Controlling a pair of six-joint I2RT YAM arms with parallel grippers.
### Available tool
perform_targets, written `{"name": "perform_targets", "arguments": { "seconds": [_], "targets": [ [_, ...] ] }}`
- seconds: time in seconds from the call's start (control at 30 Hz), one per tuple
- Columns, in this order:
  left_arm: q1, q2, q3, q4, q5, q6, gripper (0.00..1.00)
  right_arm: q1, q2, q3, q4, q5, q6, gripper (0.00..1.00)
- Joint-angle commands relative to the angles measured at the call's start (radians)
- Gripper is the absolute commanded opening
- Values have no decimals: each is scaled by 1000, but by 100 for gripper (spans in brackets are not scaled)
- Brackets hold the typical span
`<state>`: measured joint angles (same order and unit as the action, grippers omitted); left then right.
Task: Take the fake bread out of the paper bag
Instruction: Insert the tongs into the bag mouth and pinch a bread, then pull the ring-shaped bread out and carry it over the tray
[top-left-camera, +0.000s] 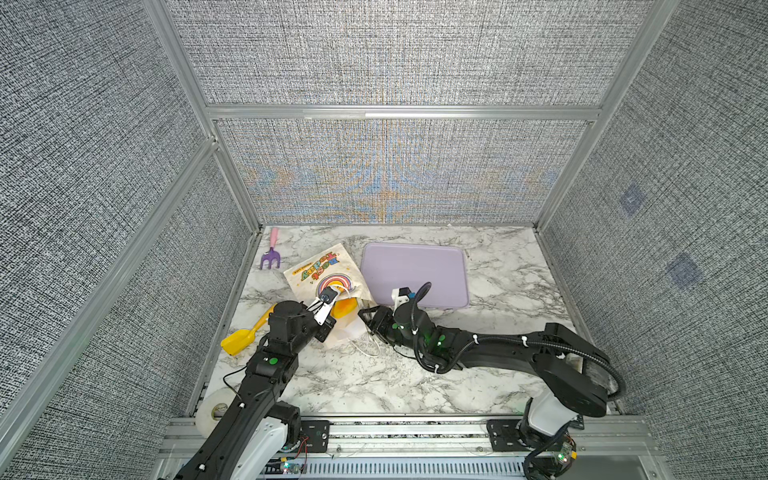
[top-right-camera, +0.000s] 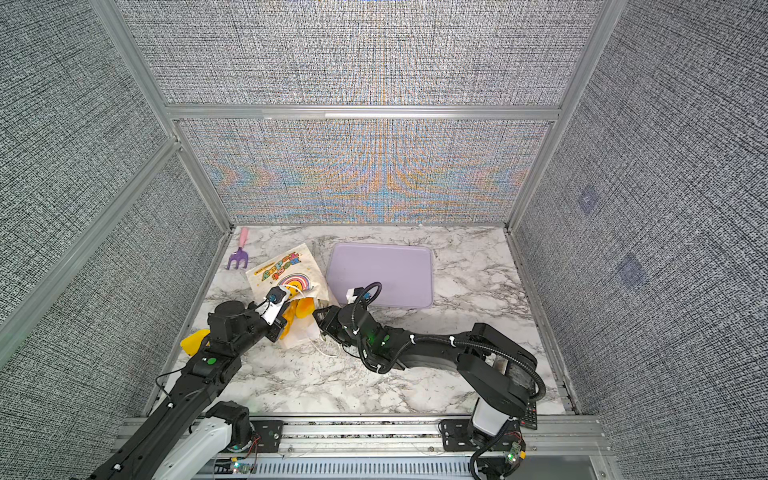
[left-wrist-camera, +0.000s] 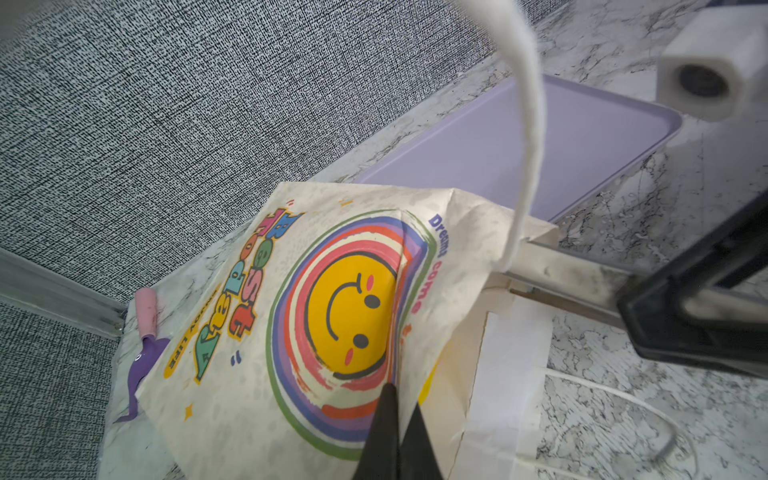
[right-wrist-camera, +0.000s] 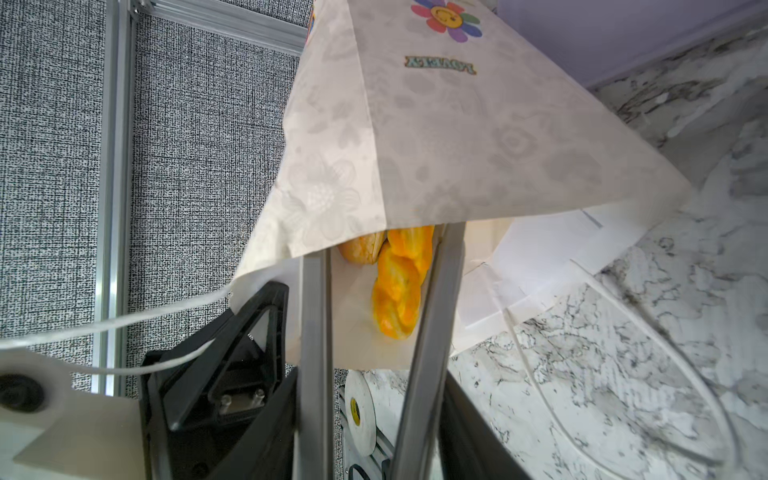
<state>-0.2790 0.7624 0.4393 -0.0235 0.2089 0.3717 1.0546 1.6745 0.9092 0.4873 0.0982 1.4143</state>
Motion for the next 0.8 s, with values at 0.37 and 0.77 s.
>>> {"name": "perform_targets", "arguments": {
  "seconds": [0.37, 0.77],
  "targets": [
    [-1, 17, 9, 39, -9, -34, 0, 13, -13, -42, 42, -52, 1, 10],
    [-2, 71, 50, 26, -48, -76, 0, 32, -226, -65, -401, -188, -249, 0]
  ]
}}
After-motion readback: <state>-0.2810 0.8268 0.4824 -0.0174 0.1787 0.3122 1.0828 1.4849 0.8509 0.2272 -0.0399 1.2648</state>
